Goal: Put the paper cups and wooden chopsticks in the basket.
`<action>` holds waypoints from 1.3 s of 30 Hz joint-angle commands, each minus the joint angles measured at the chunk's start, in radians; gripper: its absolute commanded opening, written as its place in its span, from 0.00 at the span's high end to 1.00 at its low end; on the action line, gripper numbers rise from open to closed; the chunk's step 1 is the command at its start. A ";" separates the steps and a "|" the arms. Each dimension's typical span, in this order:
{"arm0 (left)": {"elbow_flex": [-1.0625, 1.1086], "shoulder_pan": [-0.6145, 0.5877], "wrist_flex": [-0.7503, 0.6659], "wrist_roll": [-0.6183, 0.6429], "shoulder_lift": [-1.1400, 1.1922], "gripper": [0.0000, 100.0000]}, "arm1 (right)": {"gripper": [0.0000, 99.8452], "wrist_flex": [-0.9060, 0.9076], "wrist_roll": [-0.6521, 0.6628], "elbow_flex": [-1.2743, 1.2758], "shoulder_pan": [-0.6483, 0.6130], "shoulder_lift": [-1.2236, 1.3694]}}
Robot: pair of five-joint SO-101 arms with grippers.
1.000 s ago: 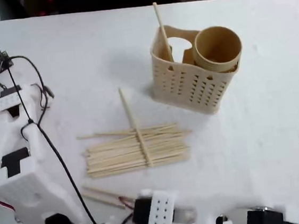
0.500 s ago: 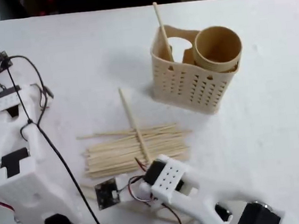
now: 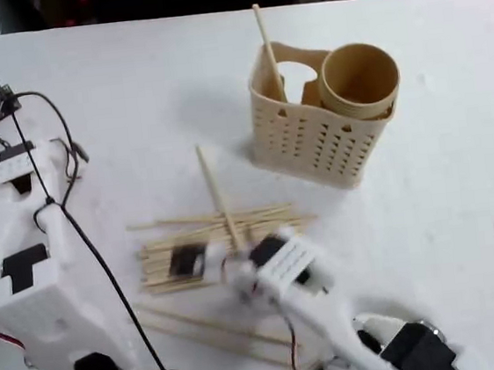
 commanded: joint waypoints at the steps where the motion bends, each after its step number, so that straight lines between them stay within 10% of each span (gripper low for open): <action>1: -0.040 -0.008 -0.020 0.011 -0.010 0.78 | 0.98 -0.010 -0.005 -0.109 0.137 -0.008; 20: -0.041 -0.008 -0.020 0.011 -0.008 0.78 | 0.78 0.015 -0.445 -0.717 0.002 0.438; 39: -0.044 -0.004 -0.020 0.011 -0.008 0.78 | 0.98 0.031 -0.446 -0.944 0.093 0.734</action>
